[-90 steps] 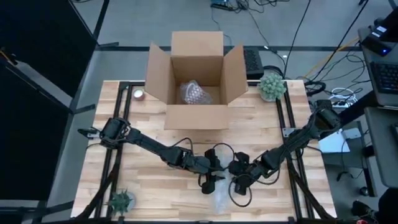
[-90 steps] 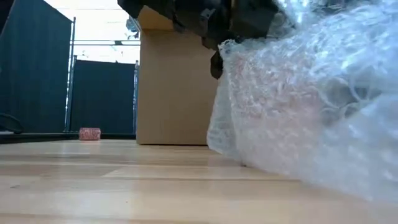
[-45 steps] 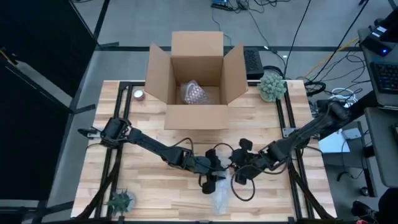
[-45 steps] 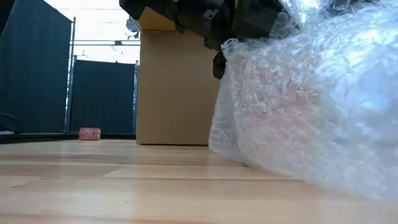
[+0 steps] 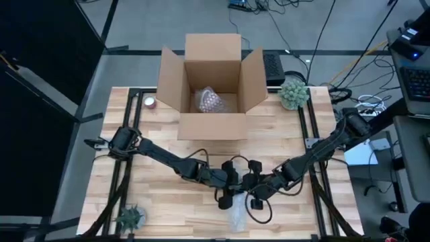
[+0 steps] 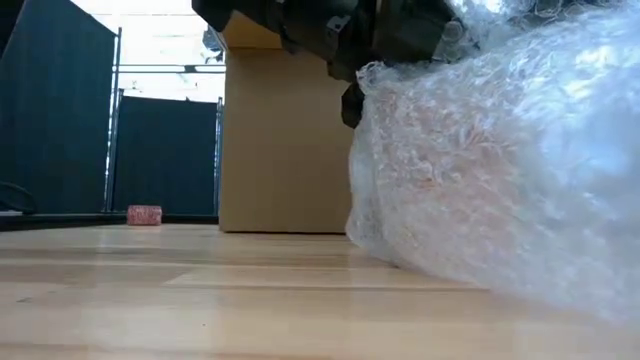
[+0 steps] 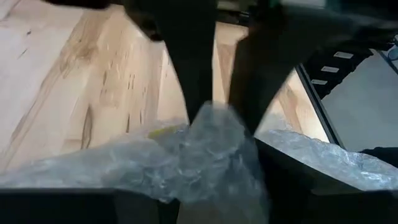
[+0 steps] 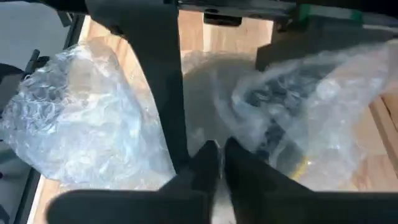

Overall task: Wrap mug
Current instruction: Wrap the yellow mug with the bubble wrap

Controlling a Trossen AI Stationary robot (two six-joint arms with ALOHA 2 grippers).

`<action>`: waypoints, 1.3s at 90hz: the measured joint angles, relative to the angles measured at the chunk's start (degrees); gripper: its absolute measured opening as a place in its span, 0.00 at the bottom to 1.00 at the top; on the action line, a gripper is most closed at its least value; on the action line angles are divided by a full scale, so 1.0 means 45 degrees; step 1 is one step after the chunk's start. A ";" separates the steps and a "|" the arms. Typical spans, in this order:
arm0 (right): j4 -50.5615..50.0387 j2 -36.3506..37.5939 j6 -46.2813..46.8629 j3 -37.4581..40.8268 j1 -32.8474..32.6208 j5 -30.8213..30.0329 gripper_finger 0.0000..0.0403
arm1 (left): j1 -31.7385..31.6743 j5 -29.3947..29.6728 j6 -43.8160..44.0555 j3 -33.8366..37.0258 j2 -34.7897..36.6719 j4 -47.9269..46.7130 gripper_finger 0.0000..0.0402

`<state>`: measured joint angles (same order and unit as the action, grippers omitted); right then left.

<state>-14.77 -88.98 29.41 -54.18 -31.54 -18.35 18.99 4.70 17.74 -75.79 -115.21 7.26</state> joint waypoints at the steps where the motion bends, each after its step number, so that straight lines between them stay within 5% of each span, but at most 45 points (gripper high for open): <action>1: -0.0012 -0.0002 0.0006 0.0002 0.0004 0.0025 0.02 | 0.0003 0.0014 0.0000 0.0003 0.0073 -0.0101 0.40; 35: -0.0213 -0.0027 0.0209 0.0036 0.0094 0.0176 0.00 | 0.0237 0.1425 -0.0212 0.0019 0.2189 -0.2015 0.40; 72: -0.0240 0.0106 0.0121 0.0056 0.0119 0.0469 0.00 | 0.0263 0.1265 0.0287 -0.0097 -0.0331 -0.0683 0.40; 101: -0.2721 0.0499 -0.0523 -0.2018 0.0297 0.0662 0.00 | 0.0284 0.1293 0.0234 -0.0050 -0.0359 -0.0441 0.40; 117: -0.2987 -0.0076 -0.0006 -0.1804 0.0597 0.1194 0.00 | 0.0286 0.1236 0.0262 -0.0044 -0.0239 -0.0406 0.40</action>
<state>-28.21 -89.32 29.38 -62.30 -28.85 -12.98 20.27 10.26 18.92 -75.99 -116.29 5.43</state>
